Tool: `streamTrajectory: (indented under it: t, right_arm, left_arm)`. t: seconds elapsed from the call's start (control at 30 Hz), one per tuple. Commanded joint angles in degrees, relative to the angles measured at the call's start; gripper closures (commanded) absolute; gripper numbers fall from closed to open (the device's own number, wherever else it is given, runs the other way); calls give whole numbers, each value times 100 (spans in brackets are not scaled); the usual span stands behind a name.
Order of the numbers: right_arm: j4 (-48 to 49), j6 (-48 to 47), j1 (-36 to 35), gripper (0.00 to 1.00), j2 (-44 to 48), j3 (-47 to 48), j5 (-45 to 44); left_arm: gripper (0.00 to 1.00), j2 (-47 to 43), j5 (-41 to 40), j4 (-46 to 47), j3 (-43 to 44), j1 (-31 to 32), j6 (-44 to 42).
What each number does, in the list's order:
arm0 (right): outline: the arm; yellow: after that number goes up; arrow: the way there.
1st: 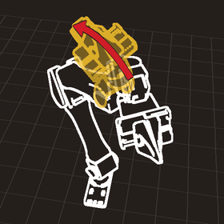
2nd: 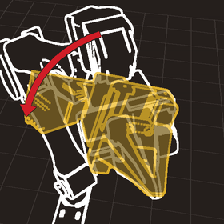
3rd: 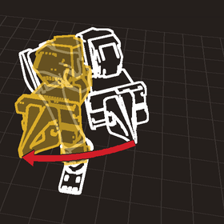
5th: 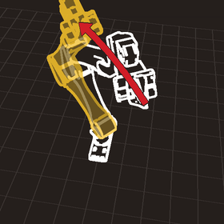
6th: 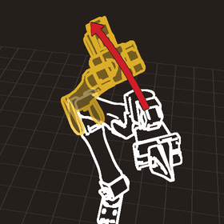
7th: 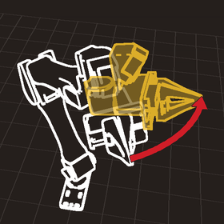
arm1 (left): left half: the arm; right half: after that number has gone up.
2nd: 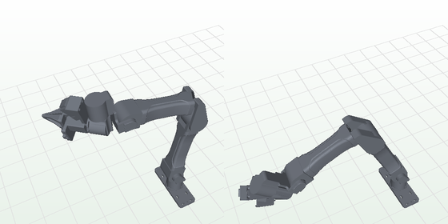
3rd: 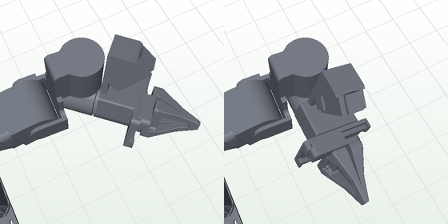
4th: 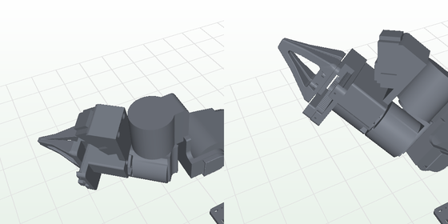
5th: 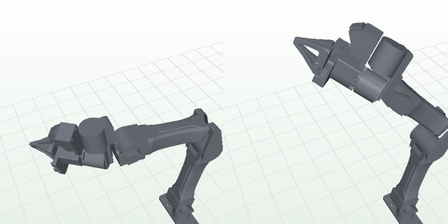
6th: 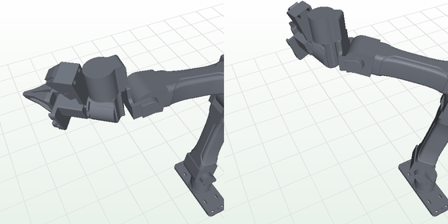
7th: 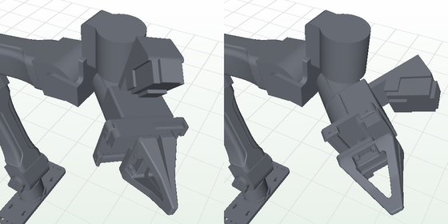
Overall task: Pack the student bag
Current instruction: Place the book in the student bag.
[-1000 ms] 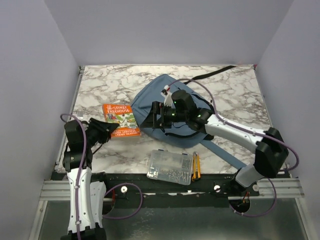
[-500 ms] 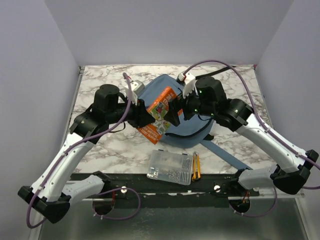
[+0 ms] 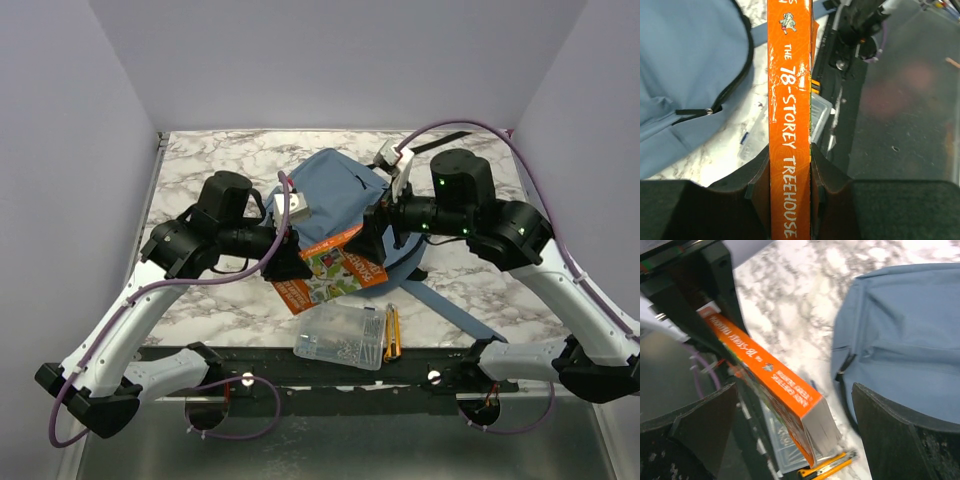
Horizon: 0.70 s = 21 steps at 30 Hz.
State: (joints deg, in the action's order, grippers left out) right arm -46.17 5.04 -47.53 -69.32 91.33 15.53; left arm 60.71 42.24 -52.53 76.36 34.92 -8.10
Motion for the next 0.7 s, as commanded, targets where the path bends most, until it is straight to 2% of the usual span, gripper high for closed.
streamTrajectory:
  t: [0.0, 0.1, 0.2, 0.27, 0.37, 0.47, 0.5, 0.57, 0.6, 0.63, 0.67]
  right_arm:
    - [-232, 160, 11, 0, 6, -362, 1574]
    - [-122, 352, 7, 1, 74, -813, 2770]
    - [356, 751, 7, 7, 411, -1510, 3343]
    - [1009, 1147, 7, 15, 691, -1970, 3620]
    - [1905, 1799, 7, 39, 983, -2483, 4032]
    - [2702, 2375, 7, 53, 1166, -2953, 4163]
    - [2763, 2447, 6, 63, 1188, -3033, 4129]
    - [2593, 2362, 2, 97, 1233, -3049, 3800]
    - [2355, 2283, 5, 99, 1285, -3019, 3392]
    - [2059, 2204, 7, 99, 1350, -2957, 2888]
    - [1732, 2121, 7, 99, 1423, -2841, 2100]
  left_arm:
    - [100, -39, 1241, -64, 238, 24, -447]
    - [100, -124, 1365, -64, 234, 24, -473]
    - [100, -200, 1359, -64, 214, 24, -500]
    - [100, -188, 1498, -55, 188, 24, -498]
    - [100, -114, 1658, -51, 177, 24, -465]
    - [100, -103, 1747, 3, 134, 24, -409]
    - [100, -114, 1776, 28, 124, 24, -380]
    - [100, -134, 1754, 111, 127, 29, -248]
    - [88, -149, 1574, 176, 129, 30, -99]
    - [65, -185, 1256, 302, 119, 25, 116]
    - [52, -225, 716, 469, 77, 24, 339]
